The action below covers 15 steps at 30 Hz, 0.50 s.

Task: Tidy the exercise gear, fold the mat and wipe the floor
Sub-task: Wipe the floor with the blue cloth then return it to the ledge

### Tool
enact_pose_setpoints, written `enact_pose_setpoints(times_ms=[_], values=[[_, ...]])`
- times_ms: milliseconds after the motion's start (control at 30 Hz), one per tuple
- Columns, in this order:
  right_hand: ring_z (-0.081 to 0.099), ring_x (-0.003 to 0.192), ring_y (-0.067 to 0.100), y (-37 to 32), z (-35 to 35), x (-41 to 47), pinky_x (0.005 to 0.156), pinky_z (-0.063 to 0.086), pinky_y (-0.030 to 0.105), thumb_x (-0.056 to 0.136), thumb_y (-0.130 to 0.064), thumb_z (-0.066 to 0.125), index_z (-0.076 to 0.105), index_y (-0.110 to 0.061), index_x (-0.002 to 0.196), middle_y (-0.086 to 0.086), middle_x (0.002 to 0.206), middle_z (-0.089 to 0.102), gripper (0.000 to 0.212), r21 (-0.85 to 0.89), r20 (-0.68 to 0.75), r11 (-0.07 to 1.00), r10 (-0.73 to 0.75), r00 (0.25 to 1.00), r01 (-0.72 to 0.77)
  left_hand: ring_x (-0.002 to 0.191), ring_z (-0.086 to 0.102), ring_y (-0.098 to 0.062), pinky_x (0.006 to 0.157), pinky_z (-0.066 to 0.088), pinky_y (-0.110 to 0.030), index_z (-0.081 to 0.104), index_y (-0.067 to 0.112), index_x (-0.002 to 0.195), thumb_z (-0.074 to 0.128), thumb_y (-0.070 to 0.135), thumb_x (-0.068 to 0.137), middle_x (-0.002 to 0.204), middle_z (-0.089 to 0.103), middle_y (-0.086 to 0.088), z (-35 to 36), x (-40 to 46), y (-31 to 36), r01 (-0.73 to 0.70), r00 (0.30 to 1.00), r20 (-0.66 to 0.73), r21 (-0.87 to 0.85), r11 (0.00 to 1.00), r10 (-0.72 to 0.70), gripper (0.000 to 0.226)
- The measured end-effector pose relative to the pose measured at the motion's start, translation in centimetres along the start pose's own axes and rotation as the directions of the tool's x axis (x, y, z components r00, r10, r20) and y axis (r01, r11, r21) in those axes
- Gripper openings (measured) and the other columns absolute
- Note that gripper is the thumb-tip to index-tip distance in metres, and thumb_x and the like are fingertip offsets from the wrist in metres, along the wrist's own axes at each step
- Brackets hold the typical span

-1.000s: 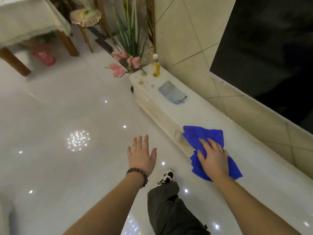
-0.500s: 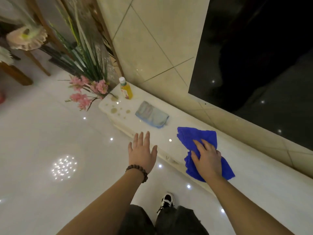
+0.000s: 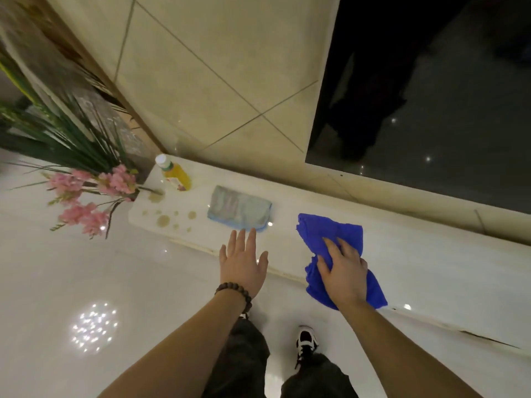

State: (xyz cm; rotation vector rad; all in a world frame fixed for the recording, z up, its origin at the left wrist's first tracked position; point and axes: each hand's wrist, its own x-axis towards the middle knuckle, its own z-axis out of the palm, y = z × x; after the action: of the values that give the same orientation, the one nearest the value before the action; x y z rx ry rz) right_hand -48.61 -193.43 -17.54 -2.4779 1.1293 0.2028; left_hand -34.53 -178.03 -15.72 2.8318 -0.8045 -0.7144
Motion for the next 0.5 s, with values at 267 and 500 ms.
enact_pose_setpoints(times_ms=[267, 500], values=[[0.043, 0.126, 0.028, -3.4, 8.7, 7.0, 0.101, 0.037, 0.046, 0.096, -0.034, 0.047, 0.044, -0.022, 0.139, 0.007, 0.141, 0.046, 0.044, 0.004, 0.022, 0.993, 0.122, 0.992, -0.122, 0.149, -0.002, -0.02, 0.121, 0.006, -0.044, 0.006, 0.022, 0.154, 0.027, 0.045, 0.101, 0.162, 0.004, -0.002, 3.9, 10.5, -6.2, -0.149, 0.982, 0.121, 0.046, 0.988, 0.142, 0.061], [0.044, 0.125, 0.032, -3.7, 19.3, 17.2, 0.099, 0.039, 0.052, 0.095, -0.034, 0.047, 0.043, -0.02, 0.138, 0.012, 0.139, 0.046, 0.045, 0.012, -0.067, 0.991, 0.136, 0.988, -0.136, 0.149, -0.002, -0.021, 0.121, 0.007, -0.046, 0.007, 0.022, 0.154, 0.031, 0.043, 0.101, 0.162, 0.006, -0.002, 13.3, 20.4, -7.6, -0.207, 0.969, 0.147, 0.04, 0.978, 0.199, 0.062]])
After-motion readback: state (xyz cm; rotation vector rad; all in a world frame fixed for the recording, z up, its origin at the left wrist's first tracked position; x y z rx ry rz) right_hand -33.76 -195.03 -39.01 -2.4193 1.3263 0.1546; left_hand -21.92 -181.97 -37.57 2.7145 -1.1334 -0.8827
